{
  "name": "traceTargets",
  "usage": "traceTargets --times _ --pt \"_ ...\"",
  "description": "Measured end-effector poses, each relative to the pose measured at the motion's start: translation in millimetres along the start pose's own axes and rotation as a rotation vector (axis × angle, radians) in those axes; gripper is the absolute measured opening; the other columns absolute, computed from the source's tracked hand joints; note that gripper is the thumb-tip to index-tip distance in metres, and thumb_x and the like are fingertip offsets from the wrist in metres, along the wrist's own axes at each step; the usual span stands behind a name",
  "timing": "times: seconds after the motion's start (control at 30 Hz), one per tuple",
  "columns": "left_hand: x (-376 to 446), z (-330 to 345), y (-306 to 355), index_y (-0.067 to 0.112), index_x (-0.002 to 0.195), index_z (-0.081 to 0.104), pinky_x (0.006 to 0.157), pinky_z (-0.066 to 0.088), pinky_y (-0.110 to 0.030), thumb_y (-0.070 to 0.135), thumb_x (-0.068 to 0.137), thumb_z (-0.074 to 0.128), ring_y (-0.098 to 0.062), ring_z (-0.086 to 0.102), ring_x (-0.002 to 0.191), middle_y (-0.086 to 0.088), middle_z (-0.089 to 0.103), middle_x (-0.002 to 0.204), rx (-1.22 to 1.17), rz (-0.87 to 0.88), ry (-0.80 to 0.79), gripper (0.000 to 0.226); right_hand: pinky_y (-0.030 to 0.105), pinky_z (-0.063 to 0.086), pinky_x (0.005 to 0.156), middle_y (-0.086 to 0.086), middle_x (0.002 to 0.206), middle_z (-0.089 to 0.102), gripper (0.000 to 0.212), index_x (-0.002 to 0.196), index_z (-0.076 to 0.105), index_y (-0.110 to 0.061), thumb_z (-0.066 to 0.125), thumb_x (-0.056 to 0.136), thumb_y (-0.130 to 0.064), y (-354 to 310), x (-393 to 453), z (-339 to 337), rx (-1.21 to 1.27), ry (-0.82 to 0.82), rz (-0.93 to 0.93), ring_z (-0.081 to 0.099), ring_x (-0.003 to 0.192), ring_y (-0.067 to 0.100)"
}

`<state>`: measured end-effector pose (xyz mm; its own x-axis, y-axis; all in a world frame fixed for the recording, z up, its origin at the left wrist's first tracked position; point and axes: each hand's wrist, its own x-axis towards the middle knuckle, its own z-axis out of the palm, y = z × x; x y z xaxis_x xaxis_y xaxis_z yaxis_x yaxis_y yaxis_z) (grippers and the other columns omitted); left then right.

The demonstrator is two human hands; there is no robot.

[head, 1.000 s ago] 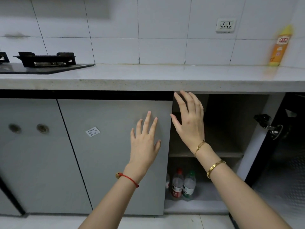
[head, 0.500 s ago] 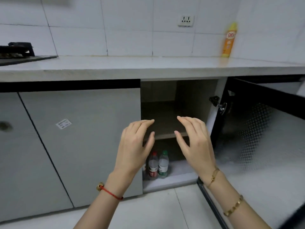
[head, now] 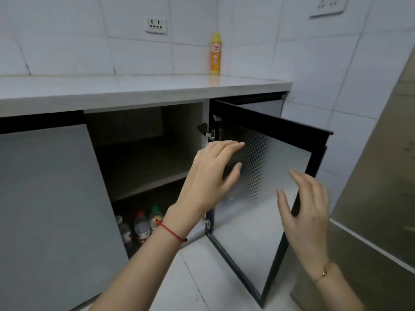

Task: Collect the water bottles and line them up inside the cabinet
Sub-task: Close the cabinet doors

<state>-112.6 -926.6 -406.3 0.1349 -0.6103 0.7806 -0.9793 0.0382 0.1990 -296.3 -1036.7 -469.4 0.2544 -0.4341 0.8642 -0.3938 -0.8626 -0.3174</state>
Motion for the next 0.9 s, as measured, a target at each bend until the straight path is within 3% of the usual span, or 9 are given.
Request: traceTargets --times 0.17,0.3,0.43,0.53,0.73,0.9 --pt "63 44 26 0.017 0.144 0.045 0.108 0.037 -0.038 0.032 0.094 0.053 -0.016 0.042 0.134 0.002 0.050 0.143 -0.046 0.084 -0.026 0.052 0.022 0.023 0.109 0.015 0.130 0.045 0.049 0.135 0.045 -0.004 0.061 0.093 -0.020 35 19 -15 -0.069 0.059 0.116 0.043 0.121 0.028" --pt "91 76 47 0.018 0.146 0.041 0.110 0.036 -0.043 0.036 0.096 0.050 -0.018 0.037 0.138 0.001 0.046 0.148 -0.088 0.098 -0.078 0.054 0.035 0.033 0.107 0.015 0.130 0.045 0.053 0.136 0.043 -0.003 0.063 0.092 -0.023 55 30 -5 -0.101 0.024 0.136 0.042 0.121 0.027" --pt "95 91 57 0.021 0.144 0.043 0.113 0.032 -0.046 0.041 0.096 0.050 -0.018 0.031 0.142 0.003 0.046 0.146 -0.078 0.081 -0.096 0.053 0.025 0.027 0.108 0.015 0.131 0.046 0.055 0.135 0.043 -0.001 0.064 0.090 -0.024 57 29 0 -0.049 0.011 0.119 0.042 0.122 0.026" --pt "91 85 61 0.021 0.138 0.048 0.113 0.031 -0.045 0.048 0.093 0.052 -0.016 0.033 0.140 0.004 0.050 0.140 -0.085 0.060 -0.069 0.052 0.018 0.022 0.109 0.014 0.131 0.046 0.057 0.135 0.043 -0.002 0.067 0.088 -0.022 55 23 0 -0.022 -0.010 0.105 0.044 0.121 0.027" --pt "66 56 59 0.023 0.141 0.044 0.117 0.026 -0.048 0.059 0.086 0.058 -0.012 0.027 0.145 0.009 0.044 0.147 -0.100 0.032 -0.077 0.067 0.016 0.020 0.110 0.014 0.134 0.048 0.054 0.136 0.043 0.001 0.059 0.090 -0.022 33 8 0 0.091 -0.034 0.032 0.043 0.124 0.025" --pt "38 20 48 0.024 0.141 0.043 0.118 0.026 -0.044 0.057 0.084 0.062 -0.009 0.027 0.145 0.010 0.042 0.148 -0.104 -0.013 -0.029 0.068 0.030 0.031 0.112 0.013 0.134 0.050 0.052 0.136 0.045 0.002 0.060 0.092 -0.020 1 -1 2 0.165 -0.077 -0.117 0.044 0.127 0.026"
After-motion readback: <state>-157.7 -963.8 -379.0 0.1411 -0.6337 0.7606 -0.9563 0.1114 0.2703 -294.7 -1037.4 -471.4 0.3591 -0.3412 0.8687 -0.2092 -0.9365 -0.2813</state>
